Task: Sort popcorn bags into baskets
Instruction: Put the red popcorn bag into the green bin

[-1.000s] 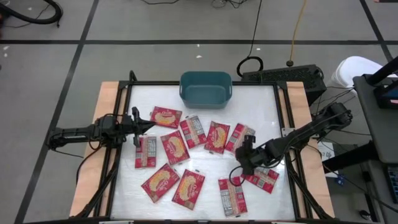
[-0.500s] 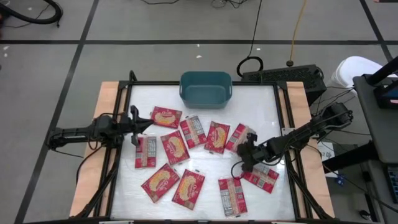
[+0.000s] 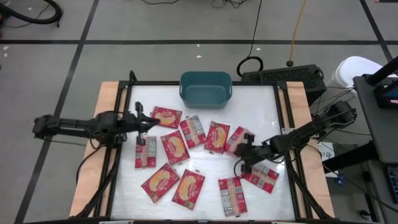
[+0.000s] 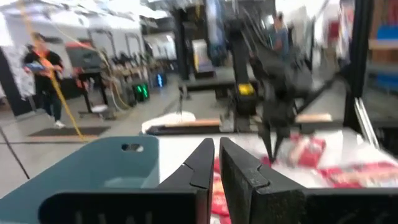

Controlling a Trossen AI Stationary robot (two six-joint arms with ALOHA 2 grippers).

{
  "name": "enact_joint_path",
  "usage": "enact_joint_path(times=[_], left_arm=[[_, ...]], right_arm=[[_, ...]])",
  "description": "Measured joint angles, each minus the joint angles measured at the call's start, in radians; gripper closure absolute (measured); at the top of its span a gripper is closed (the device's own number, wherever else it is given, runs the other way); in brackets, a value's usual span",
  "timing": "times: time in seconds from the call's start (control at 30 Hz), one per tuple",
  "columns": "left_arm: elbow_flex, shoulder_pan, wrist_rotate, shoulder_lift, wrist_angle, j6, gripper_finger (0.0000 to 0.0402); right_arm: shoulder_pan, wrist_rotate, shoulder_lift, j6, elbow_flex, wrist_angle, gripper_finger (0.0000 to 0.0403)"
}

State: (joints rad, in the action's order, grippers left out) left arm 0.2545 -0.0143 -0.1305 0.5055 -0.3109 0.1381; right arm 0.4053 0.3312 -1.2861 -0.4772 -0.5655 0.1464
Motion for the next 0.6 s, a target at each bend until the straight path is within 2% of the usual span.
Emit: enact_joint_path(times=[0.13, 0.4, 0.5, 0.6], left_arm=[[0.135, -0.033, 0.003, 0.253, 0.0, 0.048, 0.0326], [0.362, -0.055, 0.006, 0.662, 0.001, 0.069, 0.0203], [0.417, -0.055, 0.008, 0.767, -0.001, 0.076, 0.0177], [0.456, -0.055, 0.02, 0.856, -0.013, 0.109, 0.0172]], right_arm=[[0.0, 0.033, 0.068, 0.015, 0.0, -0.025, 0.0403], [0.0, 0.062, 0.163, 0.026, 0.0, -0.058, 0.0403], [0.003, 0.008, 0.166, 0.022, -0.002, -0.031, 0.0403], [0.028, 0.007, 0.152, 0.025, -0.002, 0.072, 0.0394]])
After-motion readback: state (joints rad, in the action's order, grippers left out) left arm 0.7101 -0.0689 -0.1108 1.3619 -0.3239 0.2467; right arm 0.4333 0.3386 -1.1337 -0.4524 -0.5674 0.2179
